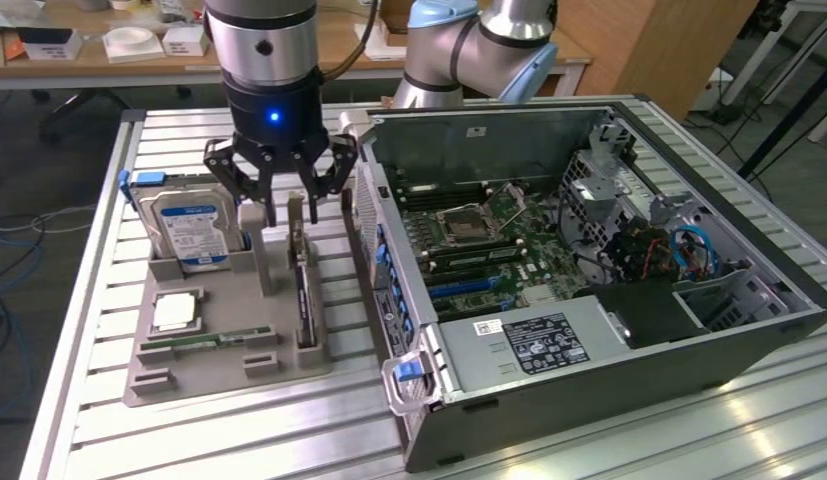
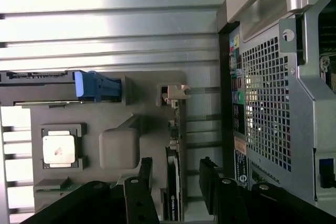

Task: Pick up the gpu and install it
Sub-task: 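Pick up the gpu and move the gpu toward the slot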

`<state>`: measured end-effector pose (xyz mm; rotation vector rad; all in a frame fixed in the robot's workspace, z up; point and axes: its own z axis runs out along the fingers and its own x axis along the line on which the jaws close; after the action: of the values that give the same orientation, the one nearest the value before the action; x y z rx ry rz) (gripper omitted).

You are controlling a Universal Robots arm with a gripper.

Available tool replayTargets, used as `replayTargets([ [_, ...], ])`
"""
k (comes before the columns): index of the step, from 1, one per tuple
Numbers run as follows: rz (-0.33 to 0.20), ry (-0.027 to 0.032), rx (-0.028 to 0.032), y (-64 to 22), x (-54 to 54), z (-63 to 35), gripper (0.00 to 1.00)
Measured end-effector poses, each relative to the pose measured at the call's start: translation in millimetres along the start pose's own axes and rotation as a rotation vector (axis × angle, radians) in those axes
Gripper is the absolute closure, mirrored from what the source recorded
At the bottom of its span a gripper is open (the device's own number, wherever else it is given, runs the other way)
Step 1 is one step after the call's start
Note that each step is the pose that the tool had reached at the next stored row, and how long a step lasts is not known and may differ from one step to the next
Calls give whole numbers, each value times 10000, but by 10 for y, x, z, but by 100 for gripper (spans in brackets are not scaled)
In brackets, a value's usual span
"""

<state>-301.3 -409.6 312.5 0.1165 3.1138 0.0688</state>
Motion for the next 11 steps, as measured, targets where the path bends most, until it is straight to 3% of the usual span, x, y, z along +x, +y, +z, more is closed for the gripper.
replayTargets([
  [11,0,0,-2,-9,0,31,51],
])
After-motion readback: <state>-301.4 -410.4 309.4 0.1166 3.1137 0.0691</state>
